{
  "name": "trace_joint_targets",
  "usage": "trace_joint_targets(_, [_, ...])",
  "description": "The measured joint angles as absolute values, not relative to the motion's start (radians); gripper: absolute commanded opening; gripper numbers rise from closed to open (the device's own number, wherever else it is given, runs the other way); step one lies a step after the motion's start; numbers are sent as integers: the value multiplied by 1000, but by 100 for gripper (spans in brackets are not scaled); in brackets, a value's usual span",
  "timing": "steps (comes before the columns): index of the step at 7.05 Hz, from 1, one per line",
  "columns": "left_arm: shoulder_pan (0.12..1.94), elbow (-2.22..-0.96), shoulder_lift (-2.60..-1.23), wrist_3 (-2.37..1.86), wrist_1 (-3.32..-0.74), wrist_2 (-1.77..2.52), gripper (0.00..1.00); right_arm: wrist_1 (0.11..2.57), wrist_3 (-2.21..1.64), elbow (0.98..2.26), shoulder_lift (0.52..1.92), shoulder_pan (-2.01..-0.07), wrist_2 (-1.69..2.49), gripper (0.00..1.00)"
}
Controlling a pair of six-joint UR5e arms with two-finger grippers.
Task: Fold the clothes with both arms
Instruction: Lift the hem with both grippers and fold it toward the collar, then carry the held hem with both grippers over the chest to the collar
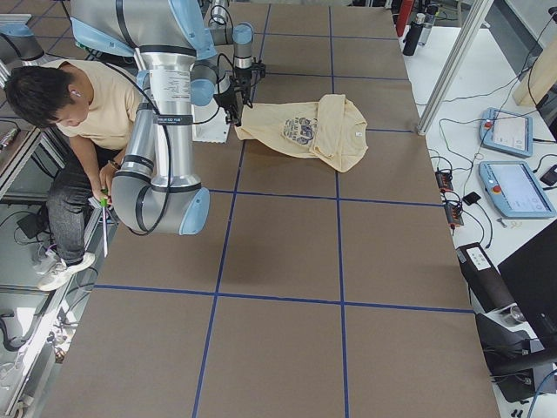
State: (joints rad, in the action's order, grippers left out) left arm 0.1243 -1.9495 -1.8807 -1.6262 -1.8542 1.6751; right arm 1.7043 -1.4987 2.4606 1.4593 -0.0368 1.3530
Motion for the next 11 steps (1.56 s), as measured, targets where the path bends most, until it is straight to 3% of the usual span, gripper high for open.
trace_joint_targets(3, [137,-2012,-1875,-1624,-1846,1667,0,1704,-1499,2459,1459,-37,1354,0])
trace_joint_targets(8, [149,-2443,-1828,-1615,-1547,1737,0,1708,-1499,2516,1468,35,1357,0])
trace_joint_targets(11, [138,-2559,-1827,-1615,-1444,1755,0,1749,-1500,2577,1468,93,1356,0])
